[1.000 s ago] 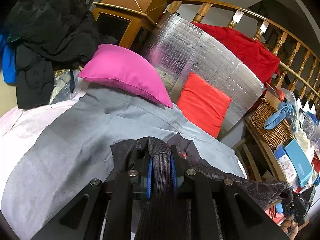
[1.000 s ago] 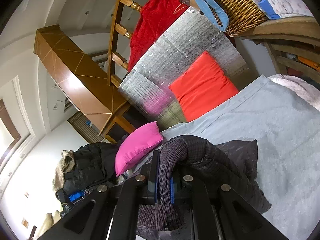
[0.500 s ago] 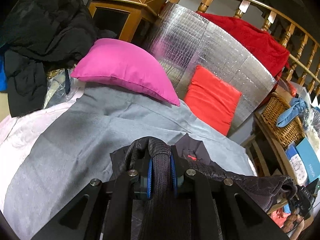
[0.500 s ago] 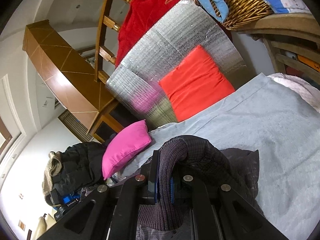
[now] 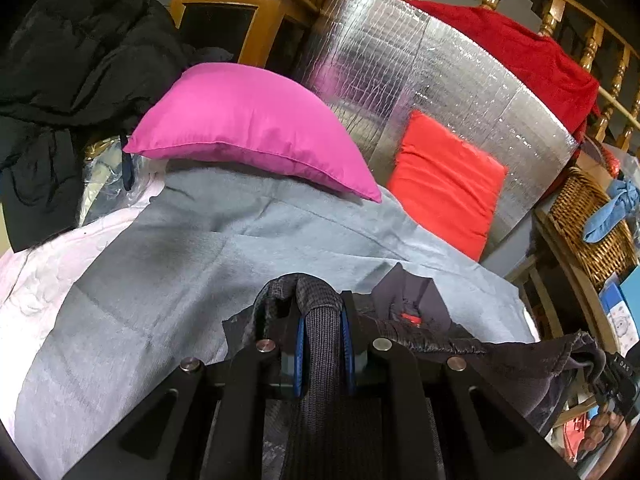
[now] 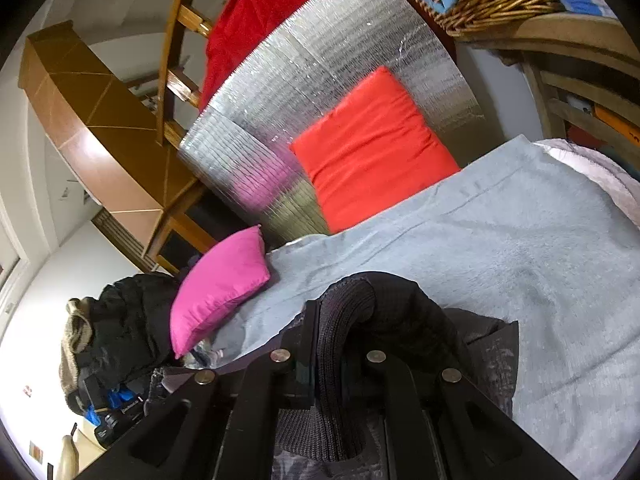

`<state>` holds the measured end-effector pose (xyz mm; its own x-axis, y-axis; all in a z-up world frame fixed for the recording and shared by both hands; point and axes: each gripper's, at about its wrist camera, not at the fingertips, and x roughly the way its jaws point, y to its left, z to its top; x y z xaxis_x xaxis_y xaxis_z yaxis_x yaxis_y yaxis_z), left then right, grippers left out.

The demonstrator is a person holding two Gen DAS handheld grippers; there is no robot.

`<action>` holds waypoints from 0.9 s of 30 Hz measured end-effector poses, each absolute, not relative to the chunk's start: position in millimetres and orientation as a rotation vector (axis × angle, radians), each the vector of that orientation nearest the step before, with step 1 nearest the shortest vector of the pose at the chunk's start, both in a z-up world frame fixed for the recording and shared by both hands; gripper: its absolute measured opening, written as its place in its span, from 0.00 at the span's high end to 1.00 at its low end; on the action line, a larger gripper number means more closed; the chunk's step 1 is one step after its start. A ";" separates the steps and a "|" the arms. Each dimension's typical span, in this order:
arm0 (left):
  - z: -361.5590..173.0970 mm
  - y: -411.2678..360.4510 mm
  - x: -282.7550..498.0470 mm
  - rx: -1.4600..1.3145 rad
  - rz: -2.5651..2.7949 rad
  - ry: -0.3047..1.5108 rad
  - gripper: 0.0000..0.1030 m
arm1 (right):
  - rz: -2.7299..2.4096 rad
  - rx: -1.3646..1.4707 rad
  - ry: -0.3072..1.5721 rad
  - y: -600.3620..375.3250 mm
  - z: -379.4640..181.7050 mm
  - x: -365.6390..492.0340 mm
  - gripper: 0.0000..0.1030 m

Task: Fold large clothes
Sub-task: 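Carry the held hem over the jacket toward the collar with both tools, then lower the hem onto the collar and open both tools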

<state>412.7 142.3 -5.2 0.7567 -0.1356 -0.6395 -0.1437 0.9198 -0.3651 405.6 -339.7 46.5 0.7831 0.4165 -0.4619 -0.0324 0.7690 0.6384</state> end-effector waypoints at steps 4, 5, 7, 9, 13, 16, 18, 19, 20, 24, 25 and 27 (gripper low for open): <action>-16.3 139.2 429.2 -0.399 0.014 0.743 0.84 | 0.245 0.647 0.666 -339.3 34.2 423.9 0.93; -20.5 137.9 434.7 -0.393 0.017 0.754 0.84 | 0.239 0.644 0.676 -339.2 30.6 428.9 0.93; -27.2 136.1 442.4 -0.386 0.023 0.768 0.84 | 0.231 0.642 0.696 -339.3 22.5 438.7 0.93; -34.7 135.2 451.1 -0.379 0.028 0.784 0.84 | 0.222 0.638 0.715 -339.1 14.7 447.8 0.93; -48.5 133.0 464.8 -0.364 0.037 0.812 0.84 | 0.203 0.628 0.753 -339.5 -3.1 464.1 0.93; -57.9 131.2 472.2 -0.351 0.044 0.828 0.84 | 0.192 0.619 0.777 -339.5 -14.3 474.3 0.93; -63.3 130.4 476.6 -0.347 0.048 0.838 0.84 | 0.186 0.615 0.790 -339.0 -20.8 479.9 0.93; -65.9 130.3 479.0 -0.347 0.050 0.843 0.84 | 0.183 0.615 0.796 -339.2 -24.7 482.9 0.93; -68.0 130.3 481.2 -0.348 0.051 0.848 0.84 | 0.181 0.613 0.800 -339.0 -26.9 484.9 0.93; -76.9 129.3 489.5 -0.339 0.056 0.869 0.84 | 0.168 0.608 0.823 -338.3 -37.5 494.0 0.93; -78.4 128.8 491.0 -0.338 0.056 0.872 0.84 | 0.164 0.607 0.830 -338.3 -40.8 496.6 0.93; -83.0 128.6 495.3 -0.339 0.056 0.885 0.84 | 0.157 0.609 0.841 -338.1 -45.7 500.7 0.93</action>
